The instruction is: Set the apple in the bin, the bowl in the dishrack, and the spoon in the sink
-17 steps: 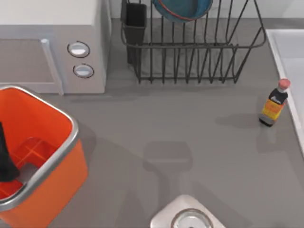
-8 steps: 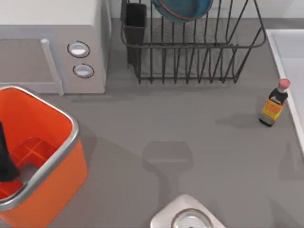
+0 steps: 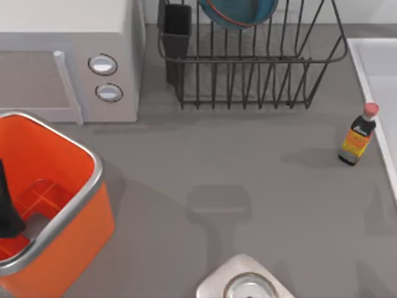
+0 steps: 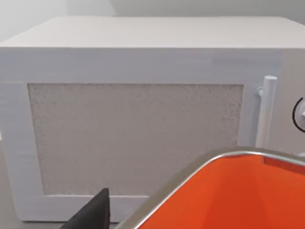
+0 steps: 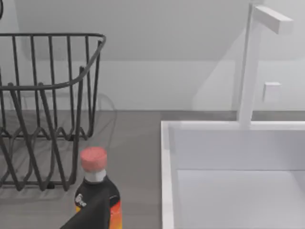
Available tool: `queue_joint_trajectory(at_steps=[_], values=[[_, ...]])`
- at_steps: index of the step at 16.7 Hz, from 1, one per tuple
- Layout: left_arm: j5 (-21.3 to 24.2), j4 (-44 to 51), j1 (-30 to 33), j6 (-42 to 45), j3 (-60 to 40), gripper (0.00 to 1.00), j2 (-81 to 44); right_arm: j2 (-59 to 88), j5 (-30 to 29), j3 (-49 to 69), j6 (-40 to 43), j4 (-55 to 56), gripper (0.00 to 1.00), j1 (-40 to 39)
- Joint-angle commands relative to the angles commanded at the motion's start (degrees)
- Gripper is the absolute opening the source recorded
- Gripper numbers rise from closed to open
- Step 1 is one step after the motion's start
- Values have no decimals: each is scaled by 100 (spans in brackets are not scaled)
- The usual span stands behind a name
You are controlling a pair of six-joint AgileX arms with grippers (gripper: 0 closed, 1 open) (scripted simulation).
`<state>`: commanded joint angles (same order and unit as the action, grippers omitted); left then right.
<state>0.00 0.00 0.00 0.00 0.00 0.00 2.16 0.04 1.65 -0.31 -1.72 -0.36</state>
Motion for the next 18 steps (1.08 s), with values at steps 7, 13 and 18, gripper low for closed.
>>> queue_joint_trajectory(at_steps=[7, 13, 18], values=[[0, 0, 0, 0, 0, 100, 0, 2475, -26, 1561, -312, -2040, 100, -25], [0, 0, 0, 0, 0, 100, 0, 5172, -31, 3202, -650, -4235, 100, -75], [0, 0, 0, 0, 0, 100, 0, 6742, -29, 4182, -858, -5511, 100, -109]])
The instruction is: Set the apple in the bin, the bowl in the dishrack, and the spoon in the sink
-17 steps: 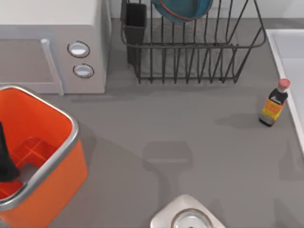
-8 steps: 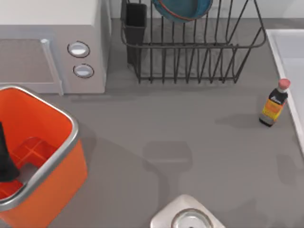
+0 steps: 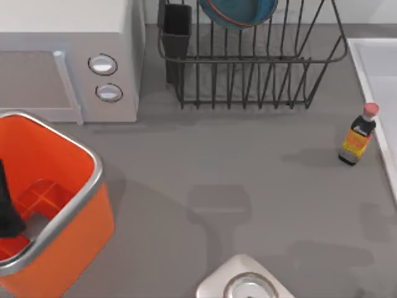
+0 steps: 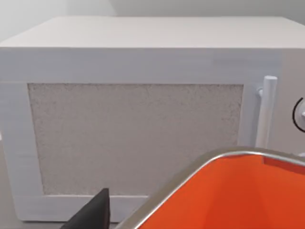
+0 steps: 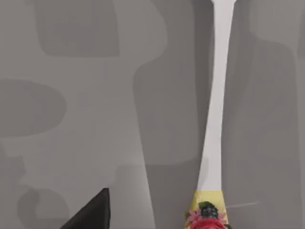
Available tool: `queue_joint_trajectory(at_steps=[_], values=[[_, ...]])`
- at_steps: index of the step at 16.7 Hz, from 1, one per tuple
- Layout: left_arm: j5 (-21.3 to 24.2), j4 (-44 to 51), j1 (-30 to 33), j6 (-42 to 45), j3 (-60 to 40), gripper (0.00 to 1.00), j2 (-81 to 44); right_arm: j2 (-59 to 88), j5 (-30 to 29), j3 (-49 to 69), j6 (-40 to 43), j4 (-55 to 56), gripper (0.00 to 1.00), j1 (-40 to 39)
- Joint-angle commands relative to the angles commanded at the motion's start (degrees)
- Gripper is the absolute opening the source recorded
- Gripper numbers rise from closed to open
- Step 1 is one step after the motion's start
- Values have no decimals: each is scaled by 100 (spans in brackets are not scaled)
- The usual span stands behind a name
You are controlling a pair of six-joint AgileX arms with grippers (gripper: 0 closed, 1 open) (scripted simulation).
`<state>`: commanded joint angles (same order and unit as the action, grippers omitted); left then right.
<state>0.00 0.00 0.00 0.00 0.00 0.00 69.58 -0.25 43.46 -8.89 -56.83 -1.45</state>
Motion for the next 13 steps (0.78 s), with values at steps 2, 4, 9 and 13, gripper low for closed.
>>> queue_joint_trajectory(at_steps=[2, 4, 9, 13], values=[[0, 0, 0, 0, 0, 100, 0, 295, -3, 202, -47, -248, 100, -14], [0, 0, 0, 0, 0, 100, 0, 380, -5, 262, -62, -319, 100, -19], [0, 0, 0, 0, 0, 100, 0, 368, -5, 233, -56, -292, 100, 0], [0, 0, 0, 0, 0, 100, 0, 692, -4, -105, -59, 343, 100, -12]])
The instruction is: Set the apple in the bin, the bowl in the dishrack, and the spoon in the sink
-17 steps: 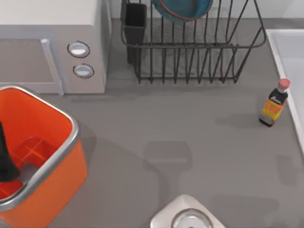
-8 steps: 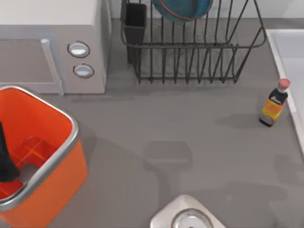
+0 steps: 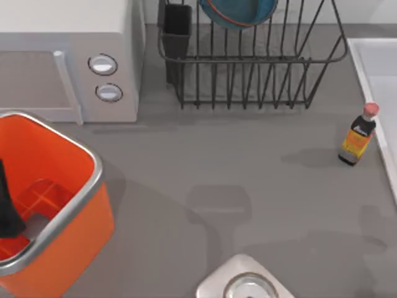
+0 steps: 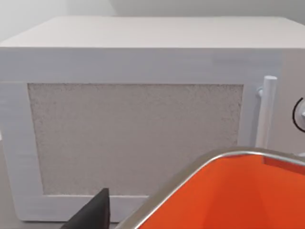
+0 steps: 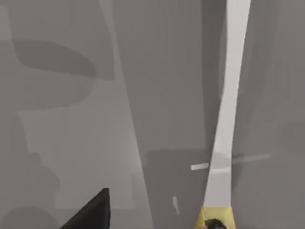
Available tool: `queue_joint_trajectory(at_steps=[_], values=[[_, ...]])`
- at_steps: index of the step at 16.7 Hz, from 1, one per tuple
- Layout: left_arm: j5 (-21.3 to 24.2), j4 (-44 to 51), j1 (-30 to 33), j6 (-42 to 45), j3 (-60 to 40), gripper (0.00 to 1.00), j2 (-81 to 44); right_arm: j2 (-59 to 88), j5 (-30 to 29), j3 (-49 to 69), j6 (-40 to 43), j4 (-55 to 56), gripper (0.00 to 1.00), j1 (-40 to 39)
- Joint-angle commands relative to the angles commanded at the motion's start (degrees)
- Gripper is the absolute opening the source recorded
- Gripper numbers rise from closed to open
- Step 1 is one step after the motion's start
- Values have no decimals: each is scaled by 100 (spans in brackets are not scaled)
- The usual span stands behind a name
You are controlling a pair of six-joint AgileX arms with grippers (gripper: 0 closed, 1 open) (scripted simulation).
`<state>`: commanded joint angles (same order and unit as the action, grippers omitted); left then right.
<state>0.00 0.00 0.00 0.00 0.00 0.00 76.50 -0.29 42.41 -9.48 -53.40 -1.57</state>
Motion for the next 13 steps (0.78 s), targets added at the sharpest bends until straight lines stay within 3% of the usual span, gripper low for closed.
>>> queue_joint_trajectory(at_steps=[7, 13], values=[[0, 0, 0, 0, 0, 100, 0, 979, 1, -996, -31, 2009, 100, -15], [0, 0, 0, 0, 0, 100, 0, 1084, 1, -1100, -35, 2200, 100, -17]])
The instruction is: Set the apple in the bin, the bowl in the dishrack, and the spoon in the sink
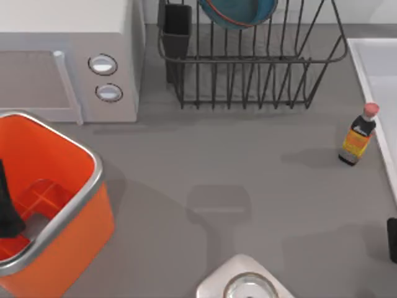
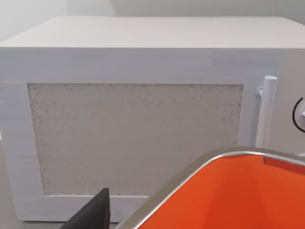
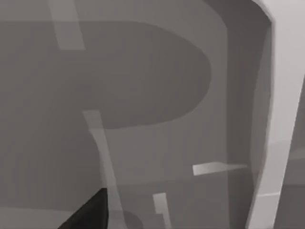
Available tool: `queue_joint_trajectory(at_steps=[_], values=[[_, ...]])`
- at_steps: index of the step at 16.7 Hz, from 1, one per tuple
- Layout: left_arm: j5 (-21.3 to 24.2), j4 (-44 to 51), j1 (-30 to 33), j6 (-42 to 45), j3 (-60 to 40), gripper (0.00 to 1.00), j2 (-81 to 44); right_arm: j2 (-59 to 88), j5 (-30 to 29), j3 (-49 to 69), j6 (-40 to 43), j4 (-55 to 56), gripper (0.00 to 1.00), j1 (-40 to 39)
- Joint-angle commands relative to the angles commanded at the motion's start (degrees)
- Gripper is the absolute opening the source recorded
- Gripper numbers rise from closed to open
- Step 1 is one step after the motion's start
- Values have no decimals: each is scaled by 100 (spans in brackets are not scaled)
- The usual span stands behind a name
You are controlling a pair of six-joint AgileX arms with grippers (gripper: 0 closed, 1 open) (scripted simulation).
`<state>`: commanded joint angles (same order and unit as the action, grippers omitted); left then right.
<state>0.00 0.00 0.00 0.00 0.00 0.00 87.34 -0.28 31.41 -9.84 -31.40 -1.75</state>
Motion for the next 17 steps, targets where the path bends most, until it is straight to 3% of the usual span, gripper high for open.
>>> queue_joint_trajectory(at_steps=[13, 17], values=[[0, 0, 0, 0, 0, 100, 0, 0, 0, 0, 0, 0, 2, 0], [0, 0, 0, 0, 0, 100, 0, 0, 0, 0, 0, 0, 0, 0]])
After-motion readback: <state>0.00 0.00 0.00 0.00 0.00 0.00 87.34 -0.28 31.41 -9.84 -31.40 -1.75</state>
